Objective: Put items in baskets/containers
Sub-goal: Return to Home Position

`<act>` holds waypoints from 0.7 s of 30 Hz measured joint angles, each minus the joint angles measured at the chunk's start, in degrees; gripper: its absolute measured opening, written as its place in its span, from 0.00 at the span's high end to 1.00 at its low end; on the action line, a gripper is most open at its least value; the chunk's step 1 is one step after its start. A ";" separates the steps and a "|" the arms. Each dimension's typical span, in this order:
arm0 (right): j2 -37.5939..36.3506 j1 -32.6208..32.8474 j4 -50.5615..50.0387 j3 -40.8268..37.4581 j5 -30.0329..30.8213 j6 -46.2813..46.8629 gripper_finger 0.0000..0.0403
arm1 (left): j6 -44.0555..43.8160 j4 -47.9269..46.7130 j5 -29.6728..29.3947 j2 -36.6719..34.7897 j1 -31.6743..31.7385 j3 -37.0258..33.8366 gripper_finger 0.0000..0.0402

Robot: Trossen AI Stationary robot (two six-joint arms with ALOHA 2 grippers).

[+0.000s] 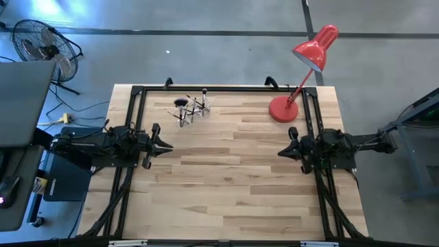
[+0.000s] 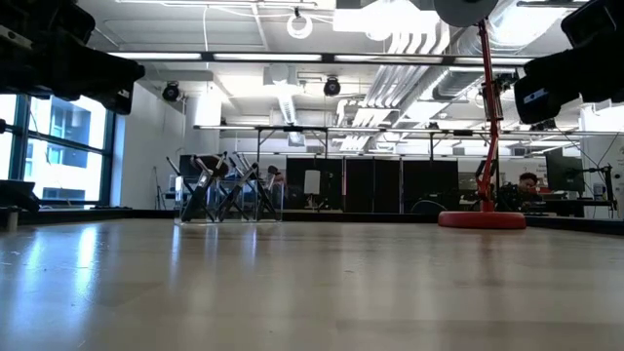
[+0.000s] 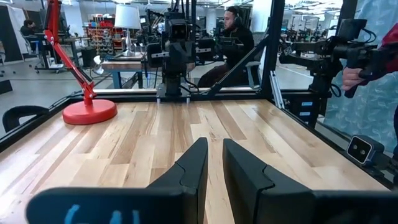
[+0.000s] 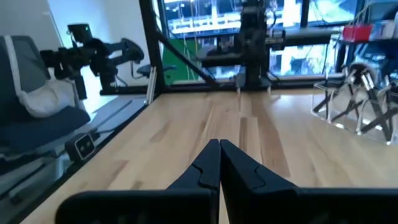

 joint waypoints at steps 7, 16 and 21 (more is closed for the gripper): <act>0.04 0.00 0.31 -0.23 2.66 -2.21 1.00 | 0.00 -0.02 -0.61 0.00 0.00 0.00 0.88; 0.59 -0.04 5.56 -2.29 4.49 -2.83 1.00 | 0.00 -0.07 -0.61 0.00 -0.01 0.00 0.88; 0.59 -0.04 5.35 -2.29 6.57 -1.95 1.00 | 0.00 -0.07 -0.61 0.00 -0.01 0.00 0.88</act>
